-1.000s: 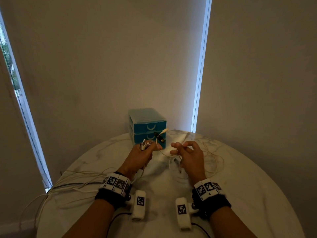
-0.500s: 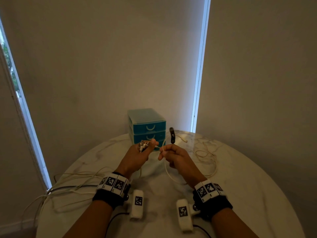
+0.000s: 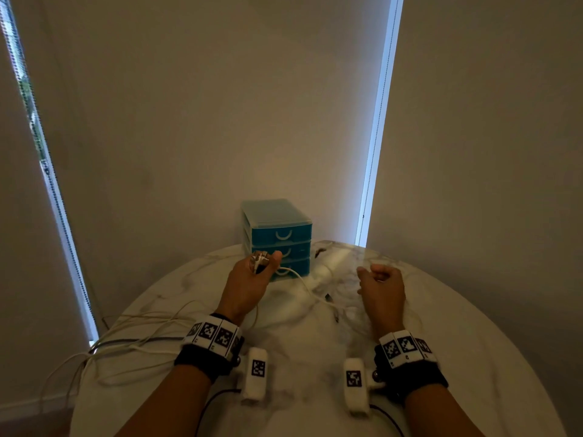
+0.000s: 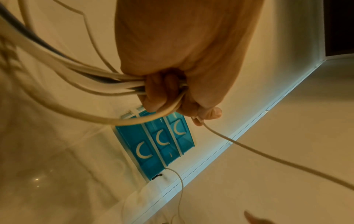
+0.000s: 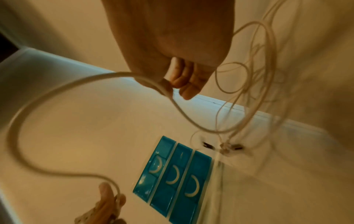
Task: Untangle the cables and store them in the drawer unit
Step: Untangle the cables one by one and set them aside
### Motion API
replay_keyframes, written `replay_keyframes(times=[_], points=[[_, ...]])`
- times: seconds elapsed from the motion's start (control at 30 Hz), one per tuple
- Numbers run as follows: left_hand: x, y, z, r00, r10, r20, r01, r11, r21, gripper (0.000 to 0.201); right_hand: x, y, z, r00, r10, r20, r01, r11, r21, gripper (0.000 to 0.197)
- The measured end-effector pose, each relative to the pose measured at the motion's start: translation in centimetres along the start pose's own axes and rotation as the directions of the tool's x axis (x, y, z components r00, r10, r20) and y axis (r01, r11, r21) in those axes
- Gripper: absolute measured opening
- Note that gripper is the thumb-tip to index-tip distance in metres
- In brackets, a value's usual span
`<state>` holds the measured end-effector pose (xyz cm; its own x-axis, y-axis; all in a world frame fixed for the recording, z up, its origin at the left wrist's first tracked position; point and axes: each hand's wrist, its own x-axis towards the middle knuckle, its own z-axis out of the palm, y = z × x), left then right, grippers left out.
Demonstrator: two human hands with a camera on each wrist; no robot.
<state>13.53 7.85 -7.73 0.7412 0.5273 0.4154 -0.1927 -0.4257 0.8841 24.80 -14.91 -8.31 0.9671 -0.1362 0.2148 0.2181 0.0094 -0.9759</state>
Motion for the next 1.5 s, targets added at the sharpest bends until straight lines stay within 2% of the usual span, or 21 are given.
replay_keyframes(times=[0.03, 0.1, 0.13, 0.2, 0.27, 0.3, 0.37, 0.43, 0.5, 0.57, 0.63, 0.7, 0.8, 0.87, 0.97, 1.03, 1.1, 1.2, 1.3, 1.37, 1.5], points=[[0.0, 0.1, 0.0, 1.0, -0.005, 0.006, 0.005, 1.0, 0.0, 0.043, -0.4, -0.5, 0.2, 0.998, -0.045, 0.038, 0.043, 0.998, 0.05, 0.02], [-0.1, 0.0, 0.1, 1.0, -0.003, 0.031, 0.003, 1.0, -0.008, 0.046, -2.0, -2.2, 0.9, 0.958, -0.116, 0.263, 0.101, 0.992, 0.07, 0.026], [-0.1, -0.1, 0.1, 0.999, 0.005, 0.047, -0.005, 1.0, -0.004, 0.047, -2.8, -2.9, 1.4, 0.899, -0.099, 0.427, 0.097, 0.995, 0.027, 0.038], [-0.1, 0.0, 0.2, 0.998, 0.008, 0.069, -0.009, 1.0, 0.024, 0.047, -4.5, -3.7, 2.1, 0.702, 0.037, 0.711, 0.076, 0.989, -0.127, 0.055], [-0.2, 0.0, 0.3, 0.996, 0.001, 0.093, -0.006, 0.999, 0.052, 0.042, -5.8, -3.5, 2.5, 0.533, 0.121, 0.837, 0.08, 0.978, -0.192, 0.05], [-0.2, 0.0, 0.3, 0.994, 0.004, 0.108, -0.01, 0.999, 0.052, 0.037, -6.1, -3.1, 2.7, 0.496, 0.112, 0.861, 0.078, 0.982, -0.173, 0.044], [-0.5, 0.3, 0.5, 0.993, 0.027, 0.111, -0.027, 1.0, -0.009, 0.028, -6.1, -2.1, 2.9, 0.489, 0.051, 0.871, 0.031, 0.997, -0.076, 0.031], [-0.6, 0.8, 0.7, 0.999, 0.018, 0.04, -0.012, 0.989, -0.148, 0.037, -5.7, -1.4, 3.1, 0.568, 0.002, 0.823, -0.04, 0.999, 0.025, 0.025], [-0.4, 1.2, 0.2, 0.995, -0.098, 0.019, 0.1, 0.956, -0.276, 0.058, -5.6, -1.2, 3.5, 0.66, -0.031, 0.751, -0.051, 0.995, 0.085, 0.025], [-0.2, 1.7, -0.4, 0.968, -0.224, 0.116, 0.252, 0.87, -0.423, 0.07, -6.1, -1.2, 4.0, 0.683, -0.067, 0.727, -0.009, 0.995, 0.1, 0.026], [-0.3, 2.4, -0.3, 0.949, -0.234, 0.21, 0.311, 0.801, -0.511, 0.067, -6.8, -1.2, 4.6, 0.646, -0.058, 0.761, -0.009, 0.996, 0.083, 0.025], [-1.0, 3.3, 0.2, 0.962, -0.179, 0.206, 0.259, 0.835, -0.486, 0.049, -7.6, -1.3, 5.1, 0.6, -0.02, 0.8, -0.019, 0.999, 0.04, 0.025], [-1.2, 3.0, 0.6, 0.984, -0.132, 0.117, 0.166, 0.913, -0.374, 0.041, -8.2, -1.7, 5.2, 0.576, 0.003, 0.817, 0.015, 1.0, -0.014, 0.023], [-1.0, 2.3, 0.4, 0.987, -0.139, 0.086, 0.16, 0.921, -0.354, 0.033, -8.1, -2.1, 4.9, 0.548, 0.028, 0.836, 0.043, 0.997, -0.062, 0.029], [-0.6, 1.9, -0.1, 0.988, -0.153, -0.01, 0.137, 0.912, -0.387, 0.03, -7.4, -2.5, 4.2, 0.446, 0.103, 0.889, 0.123, 0.977, -0.175, 0.046], [-0.3, 1.9, -0.8, 0.981, -0.161, -0.11, 0.093, 0.882, -0.462, 0.037, -6.7, -2.5, 3.3, 0.401, 0.176, 0.899, 0.278, 0.912, -0.303, 0.045], [0.2, 2.1, -1.8, 0.954, -0.217, -0.206, 0.059, 0.813, -0.579, 0.041, -5.9, -2.2, 2.6, 0.452, 0.188, 0.872, 0.379, 0.845, -0.378, 0.032], [0.8, 2.3, -3.3, 0.911, -0.294, -0.289, 0.01, 0.716, -0.698, 0.044, -4.2, -1.1, 2.4, 0.689, 0.035, 0.724, 0.348, 0.86, -0.372, 0.006], [1.1, 1.9, -4.0, 0.903, -0.344, -0.258, 0.019, 0.631, -0.776, 0.048, -2.1, 0.8, 2.4, 0.906, -0.068, 0.418, 0.232, 0.905, -0.357, 0.007], [1.1, 1.7, -4.0, 0.914, -0.353, -0.198, 0.059, 0.6, -0.798, 0.052, -1.4, 2.0, 2.2, 0.951, -0.02, 0.31, 0.123, 0.94, -0.318, 0.021], [1.1, 1.5, -3.8, 0.923, -0.339, -0.183, 0.067, 0.609, -0.79, 0.058, -2.4, 0.8, 2.7, 0.886, 0.111, 0.45, -0.092, 0.994, -0.064, 0.011]])
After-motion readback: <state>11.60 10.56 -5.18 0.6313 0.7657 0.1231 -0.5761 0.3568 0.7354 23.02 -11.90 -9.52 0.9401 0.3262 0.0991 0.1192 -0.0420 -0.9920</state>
